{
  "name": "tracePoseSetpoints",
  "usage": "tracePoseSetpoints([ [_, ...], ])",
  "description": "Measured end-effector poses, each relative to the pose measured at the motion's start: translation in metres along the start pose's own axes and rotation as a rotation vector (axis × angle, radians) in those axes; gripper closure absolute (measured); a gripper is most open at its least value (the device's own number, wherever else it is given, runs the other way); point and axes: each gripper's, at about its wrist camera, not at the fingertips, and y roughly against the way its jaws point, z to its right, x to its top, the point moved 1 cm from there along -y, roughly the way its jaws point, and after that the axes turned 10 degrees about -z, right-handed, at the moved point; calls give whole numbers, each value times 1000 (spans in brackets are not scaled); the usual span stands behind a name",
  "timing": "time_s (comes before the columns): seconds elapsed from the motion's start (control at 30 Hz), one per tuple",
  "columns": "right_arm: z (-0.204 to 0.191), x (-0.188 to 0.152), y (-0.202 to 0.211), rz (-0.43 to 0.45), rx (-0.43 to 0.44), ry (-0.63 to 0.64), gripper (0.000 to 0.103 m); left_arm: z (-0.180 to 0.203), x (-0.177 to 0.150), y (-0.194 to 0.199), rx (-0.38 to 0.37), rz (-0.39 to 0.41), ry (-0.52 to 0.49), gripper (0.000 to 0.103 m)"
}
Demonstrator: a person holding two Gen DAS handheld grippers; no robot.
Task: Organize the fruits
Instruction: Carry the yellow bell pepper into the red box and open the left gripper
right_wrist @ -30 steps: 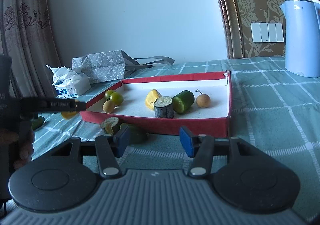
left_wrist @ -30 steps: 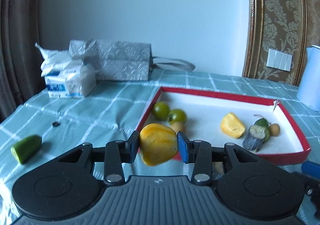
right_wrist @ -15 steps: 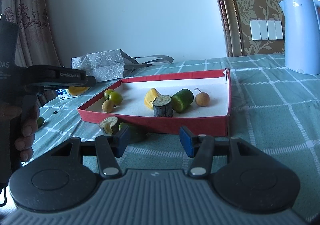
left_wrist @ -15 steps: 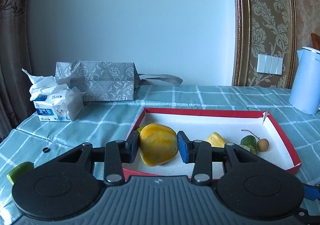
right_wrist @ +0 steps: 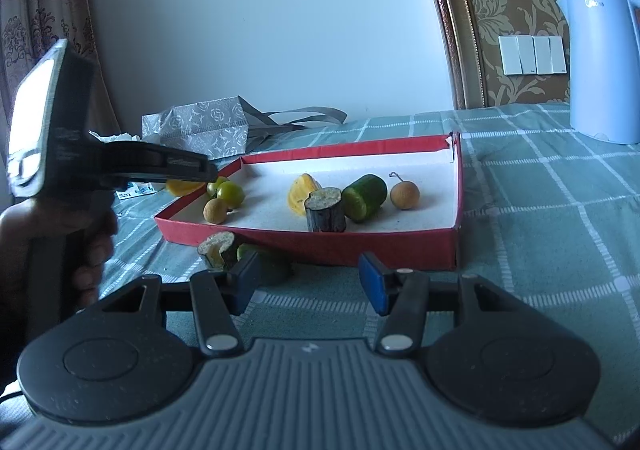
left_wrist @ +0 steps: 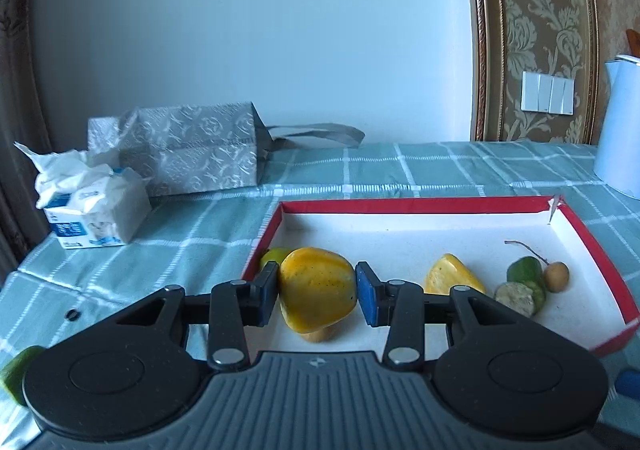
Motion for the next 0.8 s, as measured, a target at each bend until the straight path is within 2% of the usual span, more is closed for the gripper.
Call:
tracePoseSetpoints([
  [0.3,2,1,-3,-8,11,-16,51,6,11,-32,-1,-33,4,62],
  [0.33,2,1,-3,-9,12,-17,51,5,11,-34,-1,-37,9,58],
  [0.4,3,1,-4,-12,13,-21,51,5,11,-36,-3,-37,25,43],
  [0.43,3,1,-4,-13,13,-22,51,4,11,-35,4,-28,36,32],
  [0.47,3,1,-4,-15,14,-24,51,3,11,-34,10,-16,45,27],
  [0.63,4,1,-4,-18,18,-29,51,2,9,-30,2,-12,39,25],
  [0.8,5,1,-3,-14,30,-31,51,-16,-3,-6,-11,4,63,25],
])
